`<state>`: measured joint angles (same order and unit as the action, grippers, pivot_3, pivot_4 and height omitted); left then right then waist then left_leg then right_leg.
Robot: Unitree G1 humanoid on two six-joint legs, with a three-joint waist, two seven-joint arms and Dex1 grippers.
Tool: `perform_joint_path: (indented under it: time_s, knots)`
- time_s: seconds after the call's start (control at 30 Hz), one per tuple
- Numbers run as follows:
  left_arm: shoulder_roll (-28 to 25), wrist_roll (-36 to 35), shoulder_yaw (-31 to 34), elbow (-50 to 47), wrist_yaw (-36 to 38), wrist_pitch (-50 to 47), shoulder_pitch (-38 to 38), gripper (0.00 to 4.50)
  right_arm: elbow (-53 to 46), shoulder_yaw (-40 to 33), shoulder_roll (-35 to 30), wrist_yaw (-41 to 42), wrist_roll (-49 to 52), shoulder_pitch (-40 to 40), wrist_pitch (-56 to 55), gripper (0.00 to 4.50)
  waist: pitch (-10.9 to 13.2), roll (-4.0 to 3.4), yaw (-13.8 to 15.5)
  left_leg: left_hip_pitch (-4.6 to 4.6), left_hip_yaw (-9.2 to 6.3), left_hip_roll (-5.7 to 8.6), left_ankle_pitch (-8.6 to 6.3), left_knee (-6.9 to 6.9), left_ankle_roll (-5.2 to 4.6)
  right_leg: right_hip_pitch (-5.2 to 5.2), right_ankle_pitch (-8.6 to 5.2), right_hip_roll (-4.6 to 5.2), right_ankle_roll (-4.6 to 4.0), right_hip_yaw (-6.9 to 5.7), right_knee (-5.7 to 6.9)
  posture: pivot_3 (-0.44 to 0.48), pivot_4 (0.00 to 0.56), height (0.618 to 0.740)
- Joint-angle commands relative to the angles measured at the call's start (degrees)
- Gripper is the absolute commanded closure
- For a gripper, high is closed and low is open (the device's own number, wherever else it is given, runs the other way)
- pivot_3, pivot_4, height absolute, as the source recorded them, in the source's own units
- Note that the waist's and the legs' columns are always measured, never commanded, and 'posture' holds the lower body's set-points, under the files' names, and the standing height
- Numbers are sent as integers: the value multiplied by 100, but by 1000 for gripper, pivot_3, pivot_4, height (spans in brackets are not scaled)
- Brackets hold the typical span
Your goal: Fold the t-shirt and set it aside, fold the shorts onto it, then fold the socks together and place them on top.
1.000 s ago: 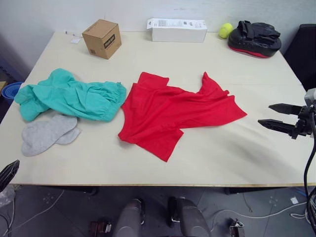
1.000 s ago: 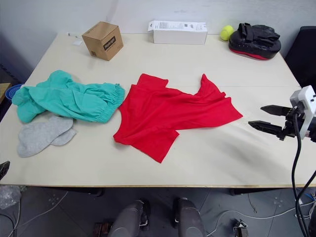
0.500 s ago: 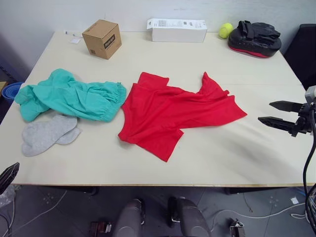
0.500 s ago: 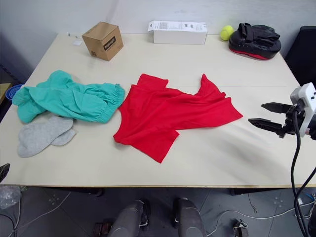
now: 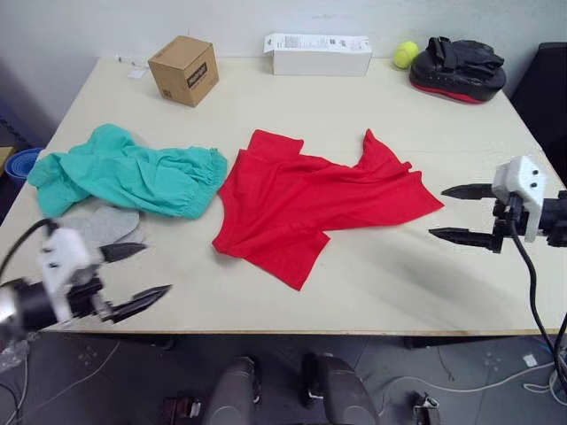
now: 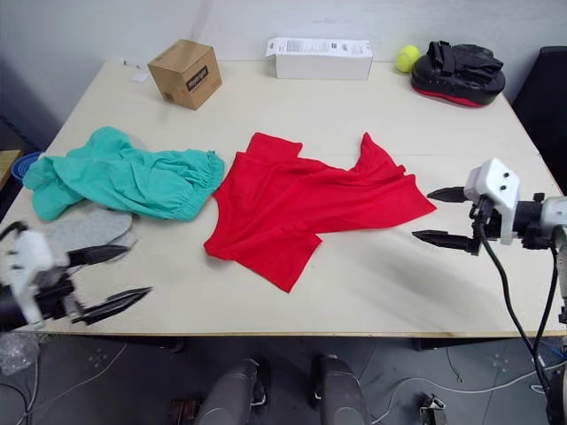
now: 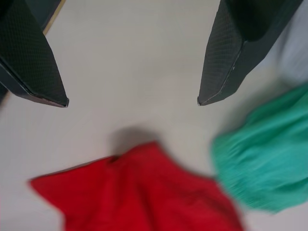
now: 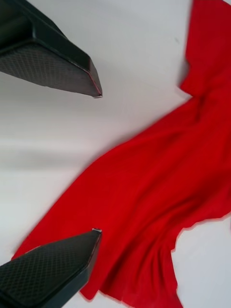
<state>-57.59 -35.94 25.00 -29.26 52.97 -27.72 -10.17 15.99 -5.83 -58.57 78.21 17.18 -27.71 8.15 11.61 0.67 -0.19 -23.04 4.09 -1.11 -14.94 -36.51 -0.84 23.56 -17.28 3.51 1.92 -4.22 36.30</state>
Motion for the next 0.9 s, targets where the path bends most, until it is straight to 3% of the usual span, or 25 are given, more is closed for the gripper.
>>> perform_joint_path:
  time_s: [0.03,0.13,0.33,0.53,0.73,0.9]
  knots:
    - [-23,290,-1366,25,303,-2,1218,0,43,177,-30,113,-255,-157,-472,56,-1,-3,6,2,4,2,1,0,-1,0,1,0,2,1,6,0,150,740]
    - [372,561,-2433,370,452,-88,2407,0,230,364,7,141,-486,-213,-833,56,-1,-3,18,2,10,3,4,-4,-2,2,3,-4,6,3,18,0,150,740]
    - [1324,1294,-3984,1175,908,68,3822,0,651,652,233,-139,-947,-437,-1376,56,-1,-2,21,-2,30,-3,18,-59,22,1,-1,-19,20,18,43,0,150,740]
    - [1910,2141,-4957,1933,1145,294,4335,0,1275,858,352,-197,-1276,-775,-1836,56,-1,-2,21,1,43,1,18,-67,22,9,-9,-19,35,43,63,0,150,740]
    - [2274,2959,-5466,2714,1150,682,4533,0,2087,1077,519,-422,-1699,-1326,-2212,56,-1,-2,16,7,52,0,18,-70,22,10,-9,-21,35,53,67,0,150,740]
    - [2663,3232,-5528,3295,1158,810,4761,1264,2922,1334,743,-764,-2188,-1844,-2402,0,-1,-2,59,7,53,6,15,-88,17,4,-10,-13,35,55,73,0,150,740]
